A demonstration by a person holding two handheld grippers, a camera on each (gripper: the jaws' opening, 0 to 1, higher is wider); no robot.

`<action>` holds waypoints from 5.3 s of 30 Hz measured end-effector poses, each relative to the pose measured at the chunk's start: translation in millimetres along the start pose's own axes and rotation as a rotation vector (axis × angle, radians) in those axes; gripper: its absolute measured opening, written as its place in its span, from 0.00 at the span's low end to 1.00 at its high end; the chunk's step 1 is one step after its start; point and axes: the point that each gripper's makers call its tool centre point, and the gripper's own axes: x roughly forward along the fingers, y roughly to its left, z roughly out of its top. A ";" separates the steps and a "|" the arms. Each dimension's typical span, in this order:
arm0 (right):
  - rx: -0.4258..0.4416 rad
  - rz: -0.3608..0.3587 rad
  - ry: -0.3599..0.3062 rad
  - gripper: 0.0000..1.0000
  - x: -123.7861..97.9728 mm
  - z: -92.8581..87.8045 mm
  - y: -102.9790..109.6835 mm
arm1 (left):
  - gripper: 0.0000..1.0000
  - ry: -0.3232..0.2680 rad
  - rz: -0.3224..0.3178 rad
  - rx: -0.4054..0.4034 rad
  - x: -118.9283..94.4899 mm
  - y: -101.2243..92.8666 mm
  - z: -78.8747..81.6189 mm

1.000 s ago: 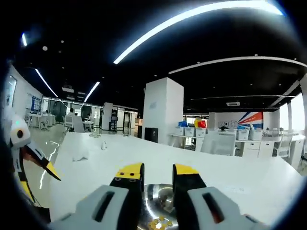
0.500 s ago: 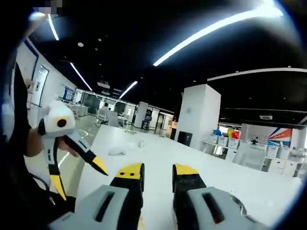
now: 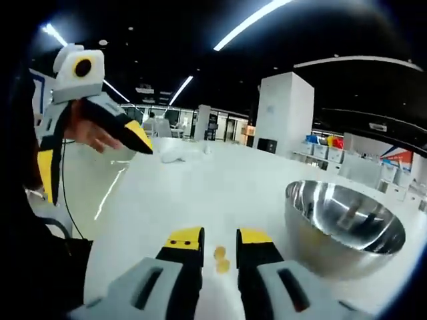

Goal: Pick up the QQ candy scattered on the table and place it into the stainless steel bowl on the table

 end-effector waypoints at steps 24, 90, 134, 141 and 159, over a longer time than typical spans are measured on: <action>0.033 -0.010 0.055 0.14 11.4 -33.7 5.0 | 0.70 0.012 0.001 -0.007 3.5 1.0 -5.4; 0.185 -0.252 -0.171 0.05 -47.2 103.8 -135.9 | 0.69 0.008 0.007 0.011 -1.3 -1.6 -1.3; 0.286 -0.316 -0.182 0.20 -52.3 73.7 -157.3 | 0.69 0.018 0.007 0.015 0.7 -2.1 -0.7; 0.208 -0.301 -0.225 0.20 -60.3 103.3 -140.2 | 0.69 0.019 0.013 0.017 0.2 -0.3 0.0; 0.029 0.043 -0.263 0.20 -43.2 135.7 -1.8 | 0.69 0.013 0.024 0.016 -2.7 3.3 1.1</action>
